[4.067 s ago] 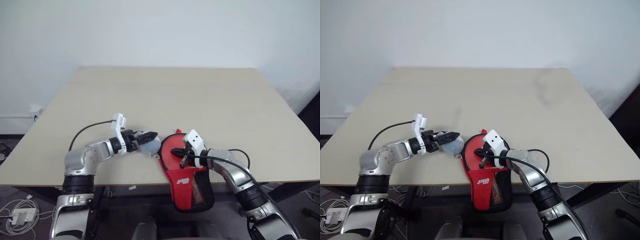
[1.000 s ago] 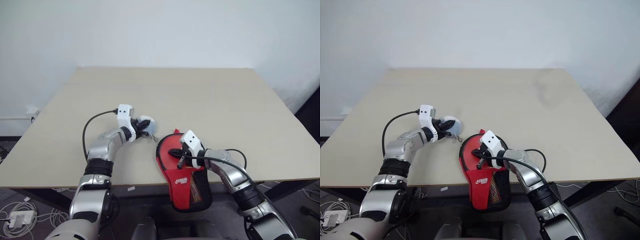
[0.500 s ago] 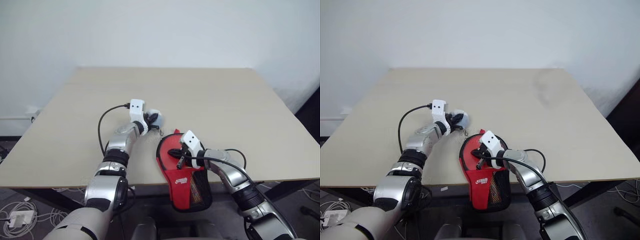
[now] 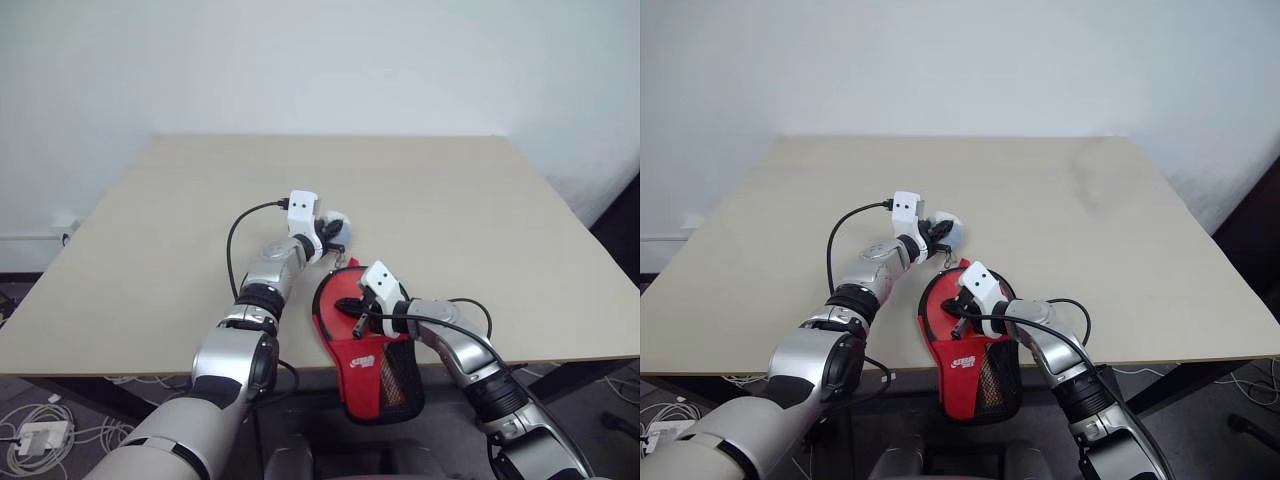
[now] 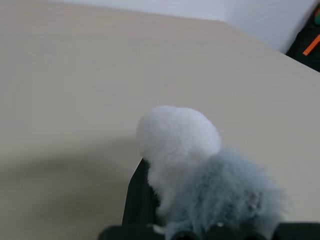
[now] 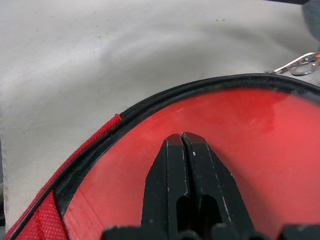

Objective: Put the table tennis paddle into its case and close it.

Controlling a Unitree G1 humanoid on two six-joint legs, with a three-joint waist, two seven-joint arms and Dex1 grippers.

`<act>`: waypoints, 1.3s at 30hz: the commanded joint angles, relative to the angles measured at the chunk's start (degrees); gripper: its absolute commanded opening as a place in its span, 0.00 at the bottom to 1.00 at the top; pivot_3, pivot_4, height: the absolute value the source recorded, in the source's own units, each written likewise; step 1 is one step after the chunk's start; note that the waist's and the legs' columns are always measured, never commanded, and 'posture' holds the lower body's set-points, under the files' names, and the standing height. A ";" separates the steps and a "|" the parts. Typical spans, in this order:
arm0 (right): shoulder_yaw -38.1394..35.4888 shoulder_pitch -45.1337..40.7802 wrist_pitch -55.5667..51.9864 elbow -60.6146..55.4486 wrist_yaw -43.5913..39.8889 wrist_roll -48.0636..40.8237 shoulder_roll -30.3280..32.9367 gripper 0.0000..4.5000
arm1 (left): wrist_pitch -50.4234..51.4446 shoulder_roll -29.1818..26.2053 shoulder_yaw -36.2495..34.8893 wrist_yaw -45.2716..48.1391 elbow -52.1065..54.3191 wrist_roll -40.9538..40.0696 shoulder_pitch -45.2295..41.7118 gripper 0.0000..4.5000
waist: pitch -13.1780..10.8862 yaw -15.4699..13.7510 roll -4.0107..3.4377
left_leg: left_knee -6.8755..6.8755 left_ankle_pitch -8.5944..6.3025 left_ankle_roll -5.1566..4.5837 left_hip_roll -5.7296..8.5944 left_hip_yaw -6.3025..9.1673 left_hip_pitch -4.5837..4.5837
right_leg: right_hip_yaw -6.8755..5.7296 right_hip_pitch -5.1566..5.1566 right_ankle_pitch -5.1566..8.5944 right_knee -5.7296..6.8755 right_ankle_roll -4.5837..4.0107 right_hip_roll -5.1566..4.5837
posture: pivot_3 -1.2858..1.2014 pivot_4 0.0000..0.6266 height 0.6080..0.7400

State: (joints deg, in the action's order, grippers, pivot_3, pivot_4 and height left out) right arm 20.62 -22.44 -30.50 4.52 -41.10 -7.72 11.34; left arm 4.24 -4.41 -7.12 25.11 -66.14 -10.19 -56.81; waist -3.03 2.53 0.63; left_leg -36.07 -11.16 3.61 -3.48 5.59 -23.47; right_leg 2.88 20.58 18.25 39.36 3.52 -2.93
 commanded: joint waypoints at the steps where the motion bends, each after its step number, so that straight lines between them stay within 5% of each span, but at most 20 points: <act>1: 2.28 1.23 -1.82 1.70 -0.24 0.88 -0.30 0.00 | -2.48 0.65 -0.75 -0.39 0.04 0.12 -3.66 0.06 | 0.00 0.00 0.00 | 0.00 0.00 0.00 0.00 0.00 0.00 | 0.00 0.00 0.00 0.00 0.00 0.00 | 0.52 0.00 0.57; 24: 2.44 1.54 -2.73 0.64 -0.38 1.03 -0.33 0.00 | -5.71 3.17 -1.68 -1.72 -4.98 1.43 -7.41 0.06 | 0.00 -0.03 0.00 | 0.00 0.00 0.00 0.01 0.00 -0.01 | 0.00 0.00 0.00 0.00 0.00 0.00 | 0.52 0.00 0.57; 39: 2.46 1.14 -2.55 1.28 -0.89 1.39 -0.65 0.00 | -9.12 -0.55 10.23 30.23 4.62 7.47 2.55 0.06 | 0.00 0.01 -0.01 | 0.01 0.00 0.00 0.01 0.00 -0.01 | 0.00 0.01 0.00 0.02 -0.01 0.00 | 0.52 0.00 0.57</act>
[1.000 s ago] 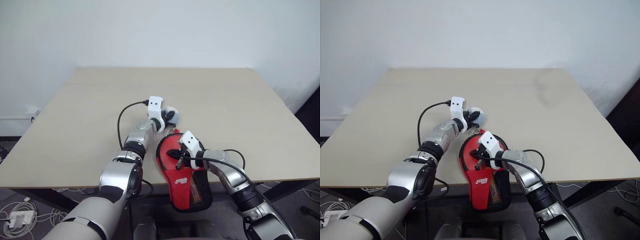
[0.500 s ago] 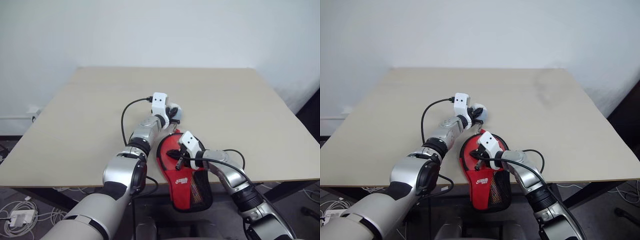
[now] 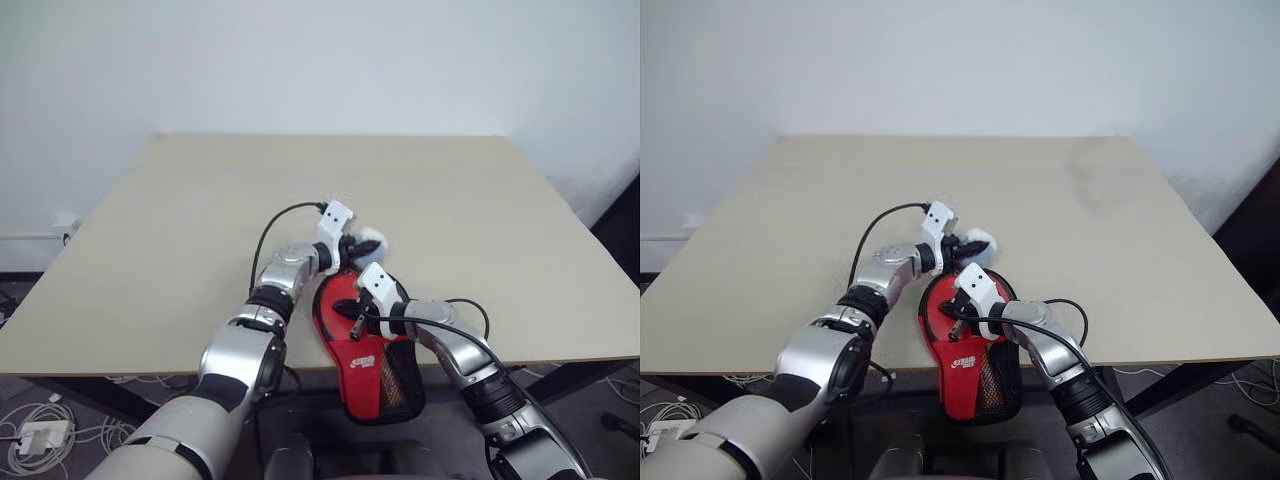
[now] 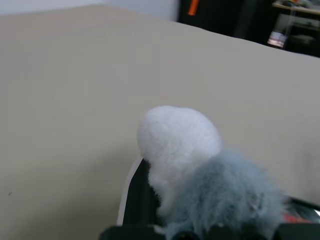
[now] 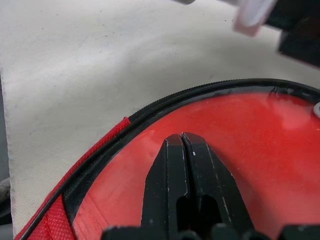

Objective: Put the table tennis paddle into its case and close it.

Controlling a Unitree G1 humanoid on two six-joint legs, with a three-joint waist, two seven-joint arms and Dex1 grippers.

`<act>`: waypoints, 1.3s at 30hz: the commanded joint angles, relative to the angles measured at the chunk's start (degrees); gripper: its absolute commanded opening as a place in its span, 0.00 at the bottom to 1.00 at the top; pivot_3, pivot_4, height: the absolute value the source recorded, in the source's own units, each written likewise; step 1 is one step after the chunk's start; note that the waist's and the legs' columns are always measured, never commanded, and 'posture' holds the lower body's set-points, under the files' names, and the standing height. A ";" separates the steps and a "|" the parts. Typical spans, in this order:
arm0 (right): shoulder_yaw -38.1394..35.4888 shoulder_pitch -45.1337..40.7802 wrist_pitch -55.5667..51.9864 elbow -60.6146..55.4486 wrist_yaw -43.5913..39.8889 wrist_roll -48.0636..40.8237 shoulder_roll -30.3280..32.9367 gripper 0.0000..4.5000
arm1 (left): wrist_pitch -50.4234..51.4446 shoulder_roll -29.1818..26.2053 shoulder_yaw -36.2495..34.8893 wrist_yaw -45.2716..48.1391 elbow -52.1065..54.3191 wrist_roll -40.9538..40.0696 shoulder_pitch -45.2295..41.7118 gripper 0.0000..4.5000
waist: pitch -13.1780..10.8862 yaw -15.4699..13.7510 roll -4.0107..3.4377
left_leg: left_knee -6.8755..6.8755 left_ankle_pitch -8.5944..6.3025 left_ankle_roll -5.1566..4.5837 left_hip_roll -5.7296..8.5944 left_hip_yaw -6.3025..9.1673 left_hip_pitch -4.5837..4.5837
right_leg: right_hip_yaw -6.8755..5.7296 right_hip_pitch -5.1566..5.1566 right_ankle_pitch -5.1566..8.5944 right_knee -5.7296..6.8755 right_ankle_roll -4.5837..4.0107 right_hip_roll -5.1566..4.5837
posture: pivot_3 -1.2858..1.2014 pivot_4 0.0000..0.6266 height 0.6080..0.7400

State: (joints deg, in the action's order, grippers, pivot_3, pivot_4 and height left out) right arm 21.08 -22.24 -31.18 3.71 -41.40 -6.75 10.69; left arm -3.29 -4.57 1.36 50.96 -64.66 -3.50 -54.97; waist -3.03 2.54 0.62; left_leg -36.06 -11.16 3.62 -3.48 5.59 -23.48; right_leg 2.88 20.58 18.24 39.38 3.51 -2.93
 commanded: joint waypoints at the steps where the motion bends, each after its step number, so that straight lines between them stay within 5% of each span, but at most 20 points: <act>1: 2.03 0.95 -1.88 2.09 -0.60 0.44 -0.02 0.00 | -1.47 -0.64 2.06 5.97 3.86 0.65 1.33 0.06 | 0.00 0.00 0.00 | 0.00 0.00 0.00 0.00 0.00 0.00 | 0.00 0.00 0.00 0.00 0.00 0.00 | 0.52 0.00 0.57; 4: 2.05 0.95 -1.91 2.07 -0.64 0.48 -0.02 0.00 | -0.63 -1.08 2.28 8.86 5.49 0.00 2.27 0.06 | 0.01 0.00 -0.01 | 0.00 0.00 -0.01 0.00 0.00 0.00 | 0.00 -0.01 0.00 0.00 0.00 0.00 | 0.52 0.00 0.57; 16: 2.38 0.96 -1.82 2.07 -0.88 0.57 0.02 0.00 | 1.93 -2.63 2.04 13.26 6.91 -0.49 2.92 1.00 | 0.01 0.01 -0.01 | -0.01 0.00 -0.02 0.00 0.00 0.01 | 0.00 -0.01 0.01 0.01 0.01 0.00 | 0.52 0.00 0.57; 39: 3.54 0.05 -1.00 3.62 -1.95 0.92 -0.64 0.00 | 8.85 -5.77 -3.30 14.15 11.54 -6.78 -2.21 1.00 | 0.01 0.04 -0.01 | -0.01 0.00 -0.02 0.00 0.01 0.01 | 0.01 0.01 0.01 0.09 0.01 0.00 | 0.52 0.00 0.57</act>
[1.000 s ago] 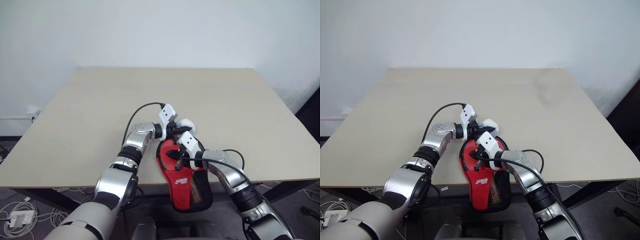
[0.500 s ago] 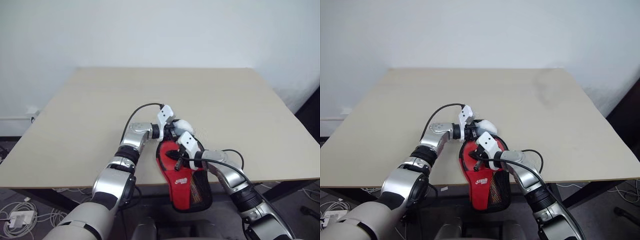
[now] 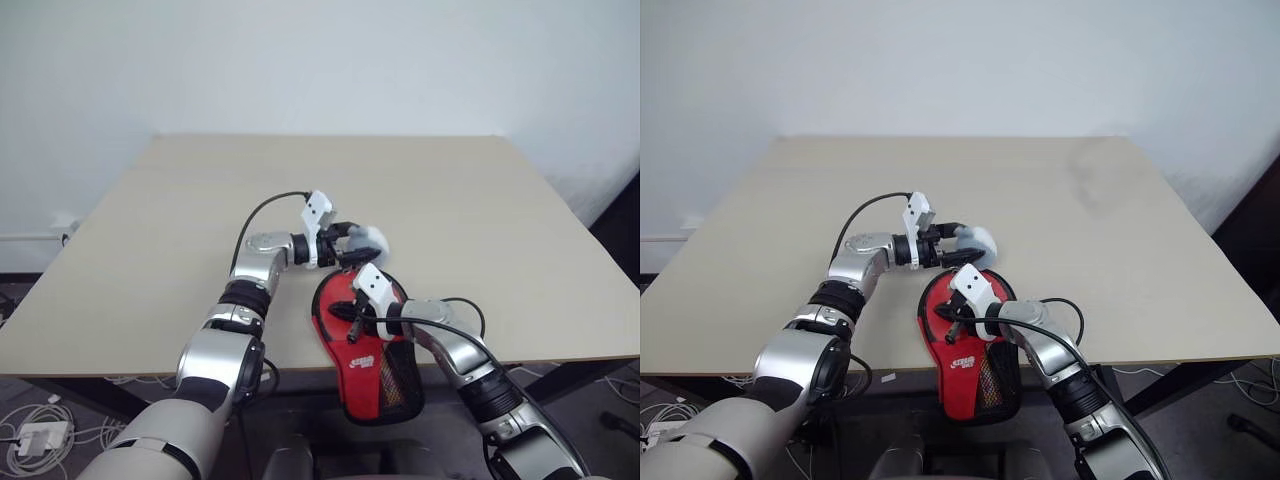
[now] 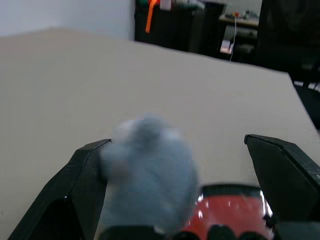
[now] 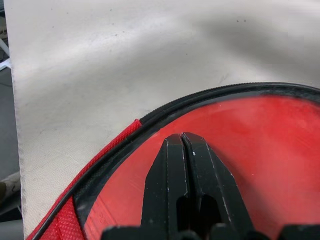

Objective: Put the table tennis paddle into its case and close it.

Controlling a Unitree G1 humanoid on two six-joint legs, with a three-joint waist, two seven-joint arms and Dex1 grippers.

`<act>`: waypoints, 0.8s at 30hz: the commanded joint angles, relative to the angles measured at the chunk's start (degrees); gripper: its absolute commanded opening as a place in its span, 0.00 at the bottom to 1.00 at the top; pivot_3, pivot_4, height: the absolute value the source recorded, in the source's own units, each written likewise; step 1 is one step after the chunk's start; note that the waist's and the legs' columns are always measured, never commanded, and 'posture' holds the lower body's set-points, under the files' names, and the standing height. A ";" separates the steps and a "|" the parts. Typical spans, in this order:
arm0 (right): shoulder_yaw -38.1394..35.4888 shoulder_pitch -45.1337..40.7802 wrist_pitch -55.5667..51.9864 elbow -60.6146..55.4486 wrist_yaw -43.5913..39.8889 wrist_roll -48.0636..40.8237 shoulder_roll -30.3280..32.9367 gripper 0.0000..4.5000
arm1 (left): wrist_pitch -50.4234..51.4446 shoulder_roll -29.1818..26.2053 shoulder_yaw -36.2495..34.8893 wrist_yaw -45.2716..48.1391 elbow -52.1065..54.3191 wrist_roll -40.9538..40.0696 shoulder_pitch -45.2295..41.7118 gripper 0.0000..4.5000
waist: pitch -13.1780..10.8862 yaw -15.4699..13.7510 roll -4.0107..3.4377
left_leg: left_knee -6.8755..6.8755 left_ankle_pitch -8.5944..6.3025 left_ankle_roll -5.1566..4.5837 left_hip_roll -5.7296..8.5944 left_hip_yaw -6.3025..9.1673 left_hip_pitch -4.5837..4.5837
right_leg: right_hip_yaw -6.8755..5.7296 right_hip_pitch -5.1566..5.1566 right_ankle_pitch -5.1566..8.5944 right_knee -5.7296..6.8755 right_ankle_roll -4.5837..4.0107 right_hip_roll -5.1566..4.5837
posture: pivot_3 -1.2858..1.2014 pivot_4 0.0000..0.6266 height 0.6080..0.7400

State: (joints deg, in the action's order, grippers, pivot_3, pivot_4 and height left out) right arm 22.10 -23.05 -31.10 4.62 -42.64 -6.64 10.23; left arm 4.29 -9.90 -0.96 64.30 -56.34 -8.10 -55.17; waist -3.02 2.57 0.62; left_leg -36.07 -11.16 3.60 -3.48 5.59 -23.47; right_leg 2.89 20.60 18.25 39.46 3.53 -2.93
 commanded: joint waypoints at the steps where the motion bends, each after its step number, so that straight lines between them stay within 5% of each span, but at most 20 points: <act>1: 2.57 0.77 -1.04 2.82 -0.78 0.84 -0.22 0.00 | 1.86 -0.48 -1.13 1.06 3.85 -2.54 -2.04 1.00 | 0.00 0.02 0.00 | 0.00 0.00 0.00 0.00 0.00 0.00 | 0.00 0.00 0.00 0.00 0.00 0.00 | 0.52 0.00 0.57; 24: 2.47 1.08 -1.71 1.73 -1.07 0.61 -0.22 0.00 | 2.50 -3.90 -8.40 -9.21 -0.79 -6.02 -6.17 1.00 | 0.00 0.00 0.01 | -0.01 0.00 0.00 0.00 0.00 0.00 | 0.01 0.05 0.00 0.09 0.00 0.00 | 0.52 0.00 0.57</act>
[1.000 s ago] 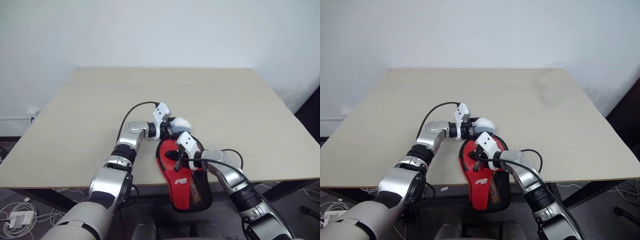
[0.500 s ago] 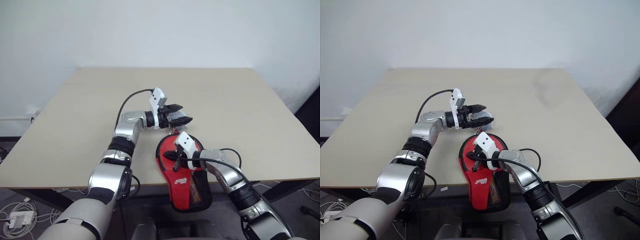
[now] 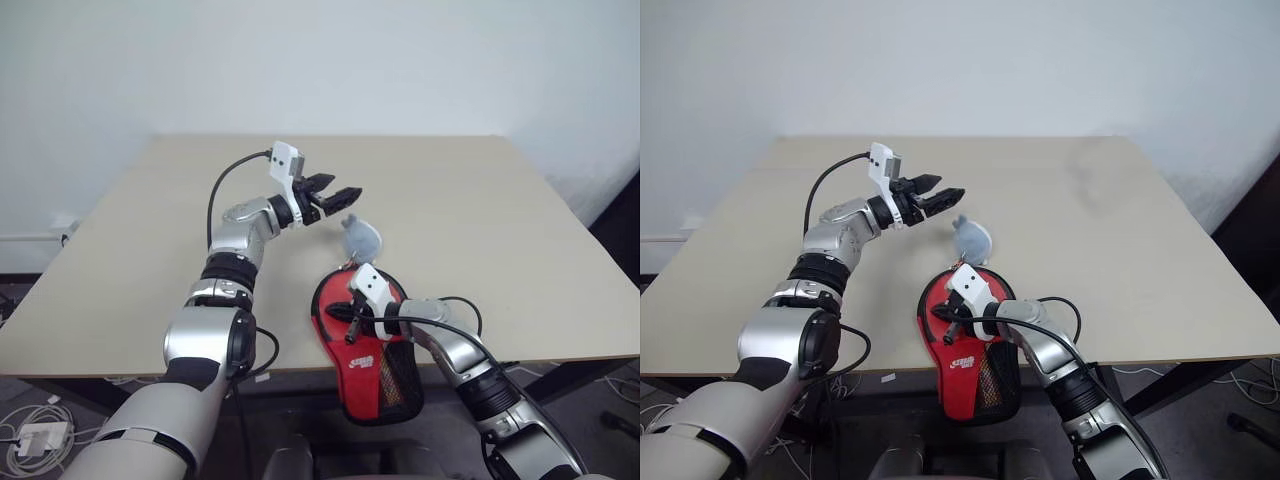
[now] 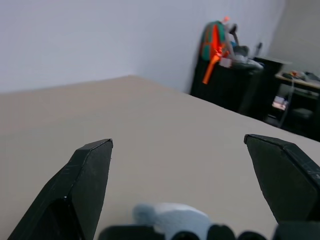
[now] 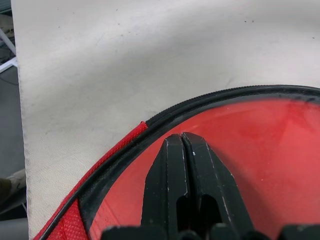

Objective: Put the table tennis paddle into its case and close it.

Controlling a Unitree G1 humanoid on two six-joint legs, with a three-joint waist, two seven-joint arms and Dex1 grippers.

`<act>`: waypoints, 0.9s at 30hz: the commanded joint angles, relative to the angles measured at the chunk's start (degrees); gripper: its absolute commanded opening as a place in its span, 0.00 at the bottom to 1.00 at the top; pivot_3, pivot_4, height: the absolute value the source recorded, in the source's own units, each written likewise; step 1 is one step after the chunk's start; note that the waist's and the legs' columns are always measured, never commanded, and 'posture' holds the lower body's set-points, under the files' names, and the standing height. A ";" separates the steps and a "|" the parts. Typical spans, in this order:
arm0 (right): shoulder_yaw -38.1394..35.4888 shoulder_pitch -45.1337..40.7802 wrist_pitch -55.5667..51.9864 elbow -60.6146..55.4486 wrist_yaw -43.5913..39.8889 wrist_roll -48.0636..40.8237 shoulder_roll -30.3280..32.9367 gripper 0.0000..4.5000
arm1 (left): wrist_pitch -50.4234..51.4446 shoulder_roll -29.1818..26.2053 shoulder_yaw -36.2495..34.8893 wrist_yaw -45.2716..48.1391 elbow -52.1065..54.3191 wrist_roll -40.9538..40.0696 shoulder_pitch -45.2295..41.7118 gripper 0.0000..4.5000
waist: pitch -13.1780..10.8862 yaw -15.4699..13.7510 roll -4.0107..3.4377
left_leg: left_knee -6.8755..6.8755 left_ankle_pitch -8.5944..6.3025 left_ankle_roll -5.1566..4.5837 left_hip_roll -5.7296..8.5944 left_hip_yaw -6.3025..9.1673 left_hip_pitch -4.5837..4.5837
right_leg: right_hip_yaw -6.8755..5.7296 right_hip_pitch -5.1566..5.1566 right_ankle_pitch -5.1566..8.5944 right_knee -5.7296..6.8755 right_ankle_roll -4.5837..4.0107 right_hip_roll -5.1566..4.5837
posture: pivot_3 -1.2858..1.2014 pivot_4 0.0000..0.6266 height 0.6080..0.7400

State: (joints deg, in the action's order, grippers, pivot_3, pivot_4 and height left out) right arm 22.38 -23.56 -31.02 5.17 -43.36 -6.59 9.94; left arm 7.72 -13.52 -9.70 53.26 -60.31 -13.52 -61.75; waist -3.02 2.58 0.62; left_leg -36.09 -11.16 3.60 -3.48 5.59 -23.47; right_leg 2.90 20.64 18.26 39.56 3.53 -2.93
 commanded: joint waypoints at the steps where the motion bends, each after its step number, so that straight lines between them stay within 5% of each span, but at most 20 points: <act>1: 1.89 1.64 -2.18 0.41 -0.39 0.29 0.29 0.00 | -0.99 -0.35 1.03 2.79 4.80 -0.35 1.76 1.00 | 0.00 0.00 0.00 | 0.00 0.00 0.00 0.00 0.00 0.00 | 0.00 -0.01 0.00 0.00 0.00 0.00 | 0.52 0.00 0.57; 7: -1.39 0.70 -6.23 -6.77 -1.45 -2.06 3.33 0.00 | 2.12 -0.87 3.71 4.93 18.90 -1.21 12.84 1.00 | -0.01 -0.04 -0.02 | -0.01 0.00 0.01 0.00 -0.01 -0.04 | 0.03 0.05 -0.02 0.09 -0.04 0.00 | 0.52 0.00 0.57; 9: -2.57 -0.01 -7.80 -9.61 -2.14 -2.99 5.23 0.09 | 5.22 -1.21 4.03 5.54 25.42 -2.82 17.32 1.00 | -0.02 -0.09 -0.02 | -0.05 0.00 0.01 0.00 -0.01 -0.07 | 0.02 0.05 -0.04 0.10 -0.08 0.00 | 0.52 0.00 0.57; 14: -6.64 -3.01 -12.12 -15.48 -4.03 -6.47 10.03 0.44 | 11.91 -3.12 5.55 6.30 40.75 -5.79 26.77 0.72 | -0.04 -0.03 -0.03 | -0.06 0.00 0.00 0.00 -0.01 -0.12 | 0.02 0.10 -0.07 0.11 -0.13 0.00 | 0.52 0.00 0.57; 21: -12.26 -12.34 -13.42 -13.00 -6.50 -9.53 15.68 1.00 | 16.63 -3.86 8.55 5.25 53.04 -7.79 35.10 0.14 | -0.04 -0.05 -0.04 | -0.07 0.00 0.00 0.00 -0.02 -0.10 | 0.04 0.09 -0.07 0.11 -0.13 0.00 | 0.52 0.00 0.57; 23: -12.60 -15.97 -11.31 -9.19 -6.39 -8.74 16.05 1.00 | 16.18 -3.57 10.05 4.90 53.61 -7.16 36.46 0.01 | -0.04 -0.04 -0.04 | -0.07 0.00 0.00 0.00 -0.02 -0.09 | 0.04 0.09 -0.07 0.11 -0.13 0.00 | 0.52 0.00 0.57; 27: -12.04 -22.94 -5.19 2.74 -4.58 -5.71 14.36 1.00 | 14.04 -2.82 13.21 4.20 52.44 -5.61 37.99 0.01 | -0.04 -0.03 -0.06 | -0.06 0.00 0.00 0.00 -0.05 -0.08 | 0.06 0.11 -0.09 0.11 -0.17 0.00 | 0.52 0.00 0.57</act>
State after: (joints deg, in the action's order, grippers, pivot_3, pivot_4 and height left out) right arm 11.04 -44.29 -39.48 4.72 -48.79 -13.48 24.80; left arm 23.41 -16.69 2.48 57.84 -9.00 -19.65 -23.30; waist -3.07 2.54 0.57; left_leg -36.15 -11.16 3.60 -3.48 5.53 -23.56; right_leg 2.97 20.77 18.13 39.67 3.30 -2.94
